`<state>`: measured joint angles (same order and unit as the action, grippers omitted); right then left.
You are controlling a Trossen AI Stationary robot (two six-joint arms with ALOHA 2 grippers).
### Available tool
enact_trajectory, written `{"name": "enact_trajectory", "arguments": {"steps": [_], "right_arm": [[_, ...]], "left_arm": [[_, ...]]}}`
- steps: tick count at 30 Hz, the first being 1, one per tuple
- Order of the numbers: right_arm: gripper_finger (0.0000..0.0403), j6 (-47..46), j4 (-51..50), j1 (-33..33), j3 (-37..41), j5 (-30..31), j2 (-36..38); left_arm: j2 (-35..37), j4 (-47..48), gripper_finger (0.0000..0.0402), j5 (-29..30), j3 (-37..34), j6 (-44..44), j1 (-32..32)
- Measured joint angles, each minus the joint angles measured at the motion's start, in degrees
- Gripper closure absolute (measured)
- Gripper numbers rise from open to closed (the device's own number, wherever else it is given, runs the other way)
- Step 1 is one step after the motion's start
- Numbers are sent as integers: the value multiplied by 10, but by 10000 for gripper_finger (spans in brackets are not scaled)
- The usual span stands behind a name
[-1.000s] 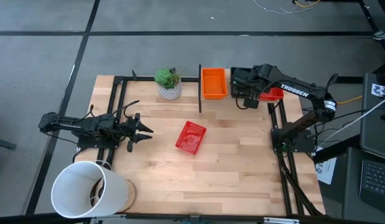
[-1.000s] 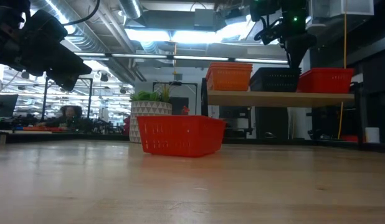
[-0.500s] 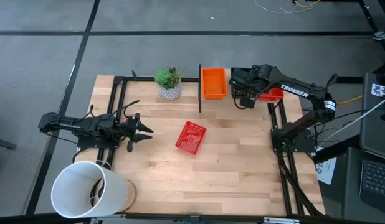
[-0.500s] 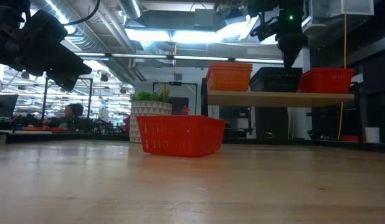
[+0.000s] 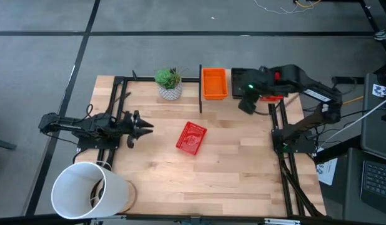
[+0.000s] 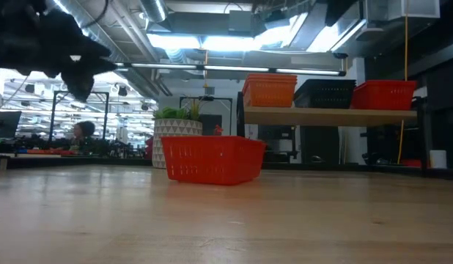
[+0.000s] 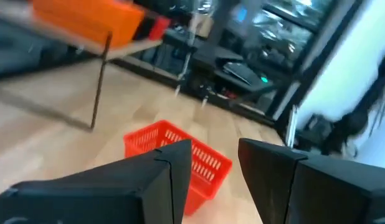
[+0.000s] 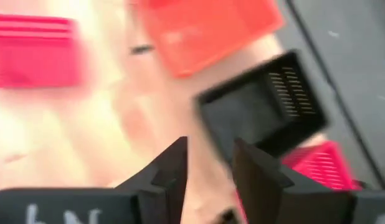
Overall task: Stack baskets on shelf by color
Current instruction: Stack the red bin on top of the stacked red bins on the shelf
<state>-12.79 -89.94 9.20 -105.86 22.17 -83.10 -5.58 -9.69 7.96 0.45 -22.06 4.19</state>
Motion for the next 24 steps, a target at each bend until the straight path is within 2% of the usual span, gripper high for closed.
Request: {"name": "enact_trajectory", "arguments": {"steps": [3,5,9,13,16,21,24], "right_arm": [[280,-18,-2,-35,24,-43,36],[280,-41,0,-59,54,-43,64],[280,-136,-2,-101,136,-43,120],[280,-230,9,-146,217,-45,161],[280,-278,31,-176,263,-62,176],[280,-304,82,-214,310,-89,179],[280,-305,111,-230,324,-99,178]], "left_arm": [[-5,33,276,-2,0,-62,1],[-24,71,276,7,0,-91,1],[-108,72,276,14,1,-112,1],[-213,72,278,-5,33,-122,1],[-306,85,283,-28,83,-104,1],[-475,165,284,-32,193,-55,0],[-586,179,284,-32,252,-30,-7]]}}
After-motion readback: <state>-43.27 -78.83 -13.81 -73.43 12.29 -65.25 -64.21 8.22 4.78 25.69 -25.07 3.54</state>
